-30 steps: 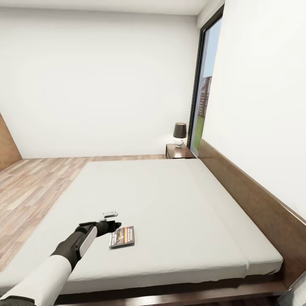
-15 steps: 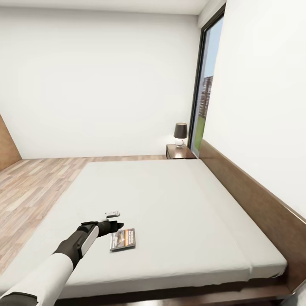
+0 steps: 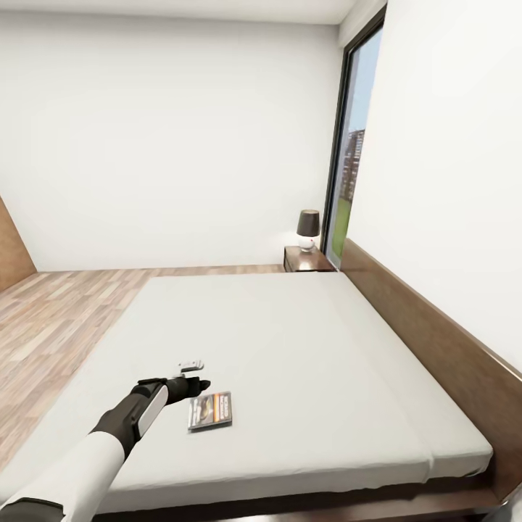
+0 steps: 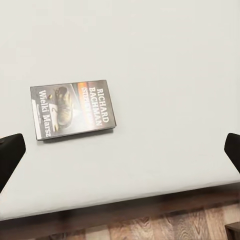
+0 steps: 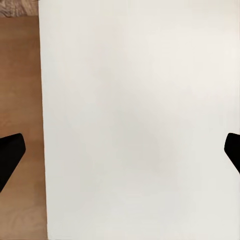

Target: In the bedroom, move the book from the bed onto either nightstand, and place the two sandals side by side next to the bed.

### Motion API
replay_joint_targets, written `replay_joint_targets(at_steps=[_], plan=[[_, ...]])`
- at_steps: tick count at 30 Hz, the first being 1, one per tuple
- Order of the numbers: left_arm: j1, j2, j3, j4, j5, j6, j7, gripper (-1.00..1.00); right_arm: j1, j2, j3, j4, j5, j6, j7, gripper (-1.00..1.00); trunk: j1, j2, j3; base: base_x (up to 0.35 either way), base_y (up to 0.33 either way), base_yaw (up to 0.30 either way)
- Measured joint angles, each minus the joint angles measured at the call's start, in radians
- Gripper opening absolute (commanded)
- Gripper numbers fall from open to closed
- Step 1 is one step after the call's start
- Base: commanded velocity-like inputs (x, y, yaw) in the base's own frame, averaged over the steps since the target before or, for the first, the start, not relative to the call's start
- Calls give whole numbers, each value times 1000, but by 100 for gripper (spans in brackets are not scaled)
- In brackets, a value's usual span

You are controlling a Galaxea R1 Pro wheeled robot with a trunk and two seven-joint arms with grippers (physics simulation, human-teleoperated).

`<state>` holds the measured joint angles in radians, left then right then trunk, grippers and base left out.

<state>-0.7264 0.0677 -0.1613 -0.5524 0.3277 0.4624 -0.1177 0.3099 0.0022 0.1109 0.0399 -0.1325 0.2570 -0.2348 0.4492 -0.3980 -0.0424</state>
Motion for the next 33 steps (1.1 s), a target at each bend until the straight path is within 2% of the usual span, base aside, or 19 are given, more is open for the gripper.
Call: replay_joint_targets(at_steps=[33], plan=[[0,-1,0,3,-3,-12,4,100,0,1,39,-1,0,0,1,100,0,0,0,102,35,0]])
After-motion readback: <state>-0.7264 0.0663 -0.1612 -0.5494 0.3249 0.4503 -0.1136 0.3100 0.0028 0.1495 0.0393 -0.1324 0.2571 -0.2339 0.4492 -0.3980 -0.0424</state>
